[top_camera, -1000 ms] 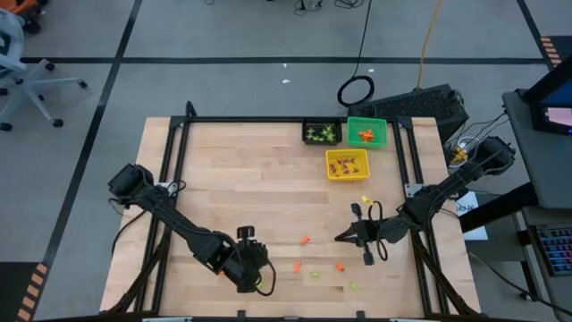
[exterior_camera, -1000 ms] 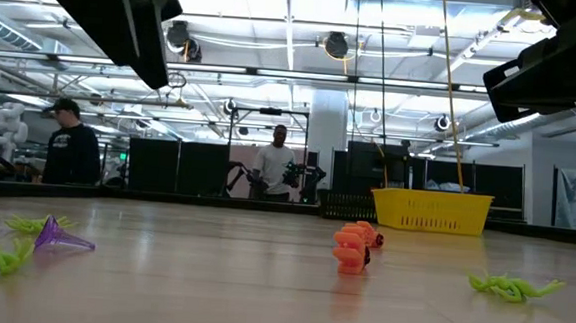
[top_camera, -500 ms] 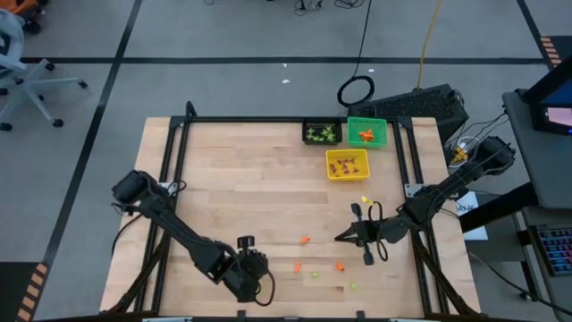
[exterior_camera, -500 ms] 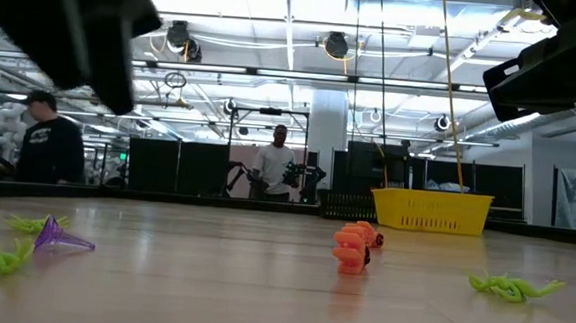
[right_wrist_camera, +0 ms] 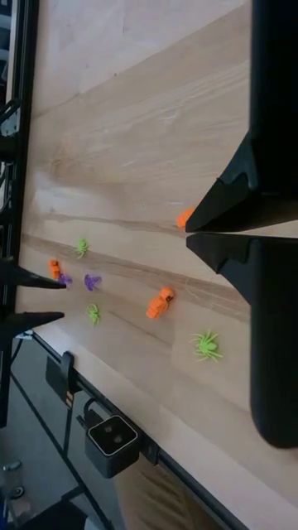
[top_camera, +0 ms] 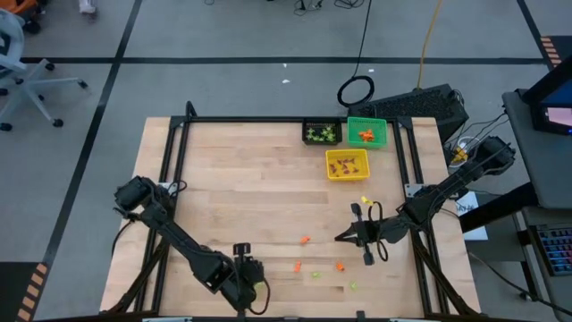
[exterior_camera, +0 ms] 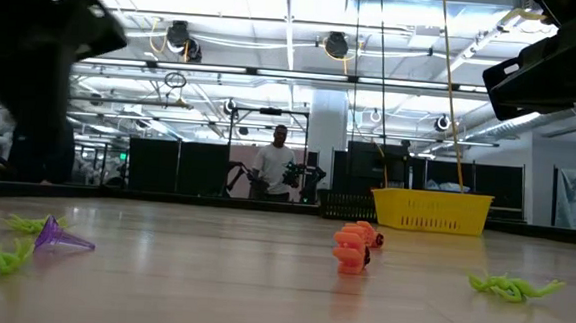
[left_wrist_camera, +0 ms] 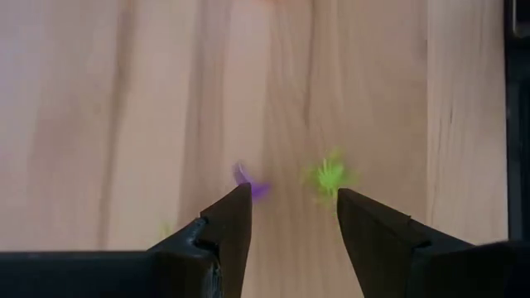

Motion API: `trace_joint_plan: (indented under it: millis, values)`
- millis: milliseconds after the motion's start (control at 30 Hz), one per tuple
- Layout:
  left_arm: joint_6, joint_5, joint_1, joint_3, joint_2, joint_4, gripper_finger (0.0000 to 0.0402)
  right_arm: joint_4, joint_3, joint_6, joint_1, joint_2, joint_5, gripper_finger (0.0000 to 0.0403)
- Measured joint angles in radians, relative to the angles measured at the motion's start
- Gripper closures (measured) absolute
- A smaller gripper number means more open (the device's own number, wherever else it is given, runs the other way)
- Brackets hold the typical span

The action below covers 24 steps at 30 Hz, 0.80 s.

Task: Sort Halloween decoration
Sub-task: Put the violet witch hat toy into the yellow basket

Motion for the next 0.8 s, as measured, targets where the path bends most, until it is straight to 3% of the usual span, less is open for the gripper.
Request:
trace_joint_plan:
  millis: [133,400,800]
  values:
    - [-0.033,0.036,-0.027,0.000,0.005,-0.040,0.0220,0.000,0.000,-0.001,0.000,0.000,0.000,0.0403]
    - [-0.254,0.125,-0.048,0.000,0.007,-0.189,0.0220,0.000,0.000,-0.011,0.000,0.000,0.003,0.0403]
    - [-0.264,0.128,-0.063,0.000,0.008,-0.226,0.0220,0.000,0.000,-0.018,-0.001,0.000,0.003,0.0403]
